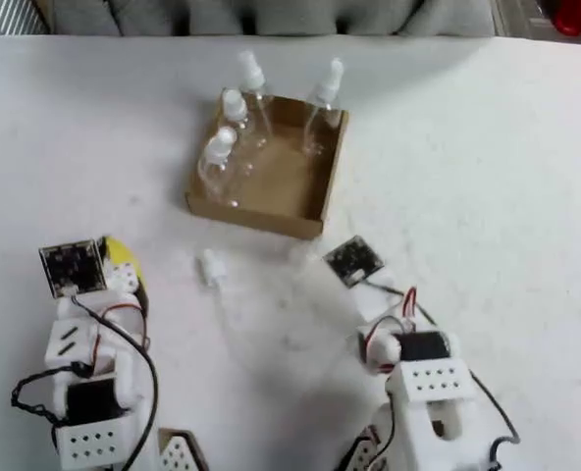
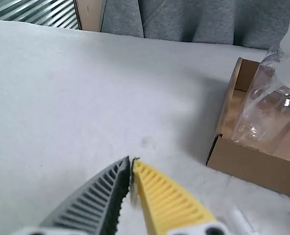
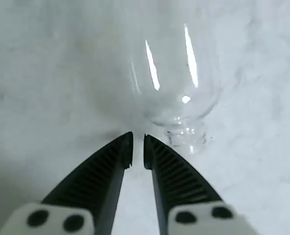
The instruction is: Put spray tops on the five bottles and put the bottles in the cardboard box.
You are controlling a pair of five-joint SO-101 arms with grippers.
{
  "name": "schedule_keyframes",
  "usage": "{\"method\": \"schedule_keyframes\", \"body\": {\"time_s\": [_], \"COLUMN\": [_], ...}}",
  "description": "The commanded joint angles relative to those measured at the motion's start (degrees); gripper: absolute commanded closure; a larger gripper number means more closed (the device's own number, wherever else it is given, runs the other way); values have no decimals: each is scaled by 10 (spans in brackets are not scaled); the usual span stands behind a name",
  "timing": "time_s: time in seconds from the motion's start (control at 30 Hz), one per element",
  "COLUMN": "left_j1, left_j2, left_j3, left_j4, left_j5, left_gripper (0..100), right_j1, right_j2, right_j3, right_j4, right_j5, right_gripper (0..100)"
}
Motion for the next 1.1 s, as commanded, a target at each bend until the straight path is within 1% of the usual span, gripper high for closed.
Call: {"method": "schedule_keyframes", "body": {"time_s": [0.0,0.17,0.27,0.4,0.57,0.67,0.77,0.83,0.93,1.07], "left_j1": [0,0,0,0,0,0,0,0,0,0], "left_j2": [8,8,8,8,8,8,8,8,8,8], "left_j3": [0,0,0,0,0,0,0,0,0,0], "left_j4": [9,11,11,11,11,11,11,11,11,11], "left_j5": [-9,-19,-43,-43,-44,-44,-44,-44,-44,-44], "left_gripper": [976,976,977,977,977,978,978,978,978,978], "right_j1": [39,85,102,102,97,101,102,102,102,97], "right_j2": [45,95,121,170,272,344,400,423,444,456], "right_j3": [-56,-87,-101,-136,-217,-278,-328,-353,-382,-413], "right_j4": [-25,-55,-78,-108,-110,-106,-105,-104,-104,-104], "right_j5": [-20,-69,-75,-102,-113,-141,-151,-154,-189,-196], "right_gripper": [974,974,974,974,974,974,974,977,974,974]}}
